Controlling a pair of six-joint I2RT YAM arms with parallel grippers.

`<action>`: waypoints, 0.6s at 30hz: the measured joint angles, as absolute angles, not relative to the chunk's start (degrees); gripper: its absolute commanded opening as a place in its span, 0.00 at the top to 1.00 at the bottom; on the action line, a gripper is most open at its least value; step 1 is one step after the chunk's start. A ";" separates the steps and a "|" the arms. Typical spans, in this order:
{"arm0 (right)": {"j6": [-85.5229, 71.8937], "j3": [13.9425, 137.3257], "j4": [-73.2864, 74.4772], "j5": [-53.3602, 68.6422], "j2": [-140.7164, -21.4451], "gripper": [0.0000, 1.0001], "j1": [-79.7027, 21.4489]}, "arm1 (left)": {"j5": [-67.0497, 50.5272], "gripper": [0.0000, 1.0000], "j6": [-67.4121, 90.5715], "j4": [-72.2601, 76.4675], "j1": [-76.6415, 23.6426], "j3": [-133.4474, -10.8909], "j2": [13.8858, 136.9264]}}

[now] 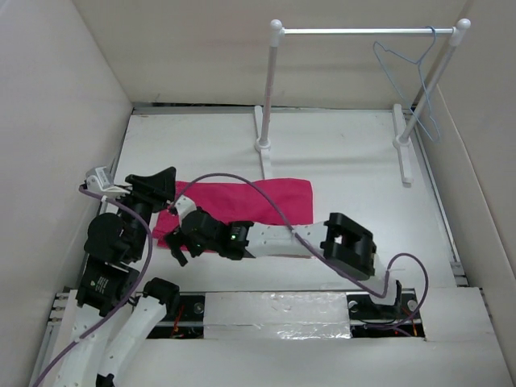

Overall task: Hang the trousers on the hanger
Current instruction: Fold the trousers at the center of the board.

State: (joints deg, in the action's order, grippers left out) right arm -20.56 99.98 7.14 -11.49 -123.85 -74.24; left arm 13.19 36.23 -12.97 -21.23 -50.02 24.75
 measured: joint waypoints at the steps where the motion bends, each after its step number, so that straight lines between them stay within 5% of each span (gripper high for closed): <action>1: -20.84 96.88 6.35 -11.44 -122.17 0.15 -74.59 | 13.41 0.56 36.21 -13.13 -21.23 -49.91 24.58; 3: -21.43 88.90 5.30 -11.75 -116.07 0.45 -74.46 | 13.32 0.56 36.23 -12.53 -21.23 -48.75 24.53; 4: -21.78 84.44 3.97 -12.08 -112.03 0.77 -73.93 | 12.91 0.56 36.25 -12.12 -21.21 -47.57 24.62; 6: -22.96 75.57 1.43 -13.80 -102.80 1.00 -72.36 | 11.57 0.56 36.27 -11.09 -21.21 -44.53 25.17; 10: -25.58 59.27 -3.90 -17.85 -84.71 1.00 -68.75 | 6.09 0.62 36.67 -7.31 -21.19 -37.78 31.62; 12: -26.46 53.36 -5.72 -18.61 -79.09 0.84 -67.37 | 3.22 0.64 37.41 -3.77 -21.89 -34.20 36.05; 13: -26.79 50.96 -6.17 -18.61 -77.45 0.63 -66.72 | 2.39 0.65 37.85 -2.37 -22.72 -32.86 38.57; 15: -27.03 46.98 -6.46 -18.06 -76.29 0.50 -65.30 | 1.56 0.66 38.52 -0.32 -25.47 -31.46 44.03; 18: -26.39 44.07 -5.34 -16.05 -77.56 0.57 -63.22 | 1.78 0.74 39.20 3.66 -30.48 -31.40 51.40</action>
State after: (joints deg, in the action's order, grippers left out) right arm -26.39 44.07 -5.34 -16.05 -77.56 -63.22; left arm 1.78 39.20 3.66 -30.48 -31.40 51.40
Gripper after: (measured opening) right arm 0.485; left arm 0.292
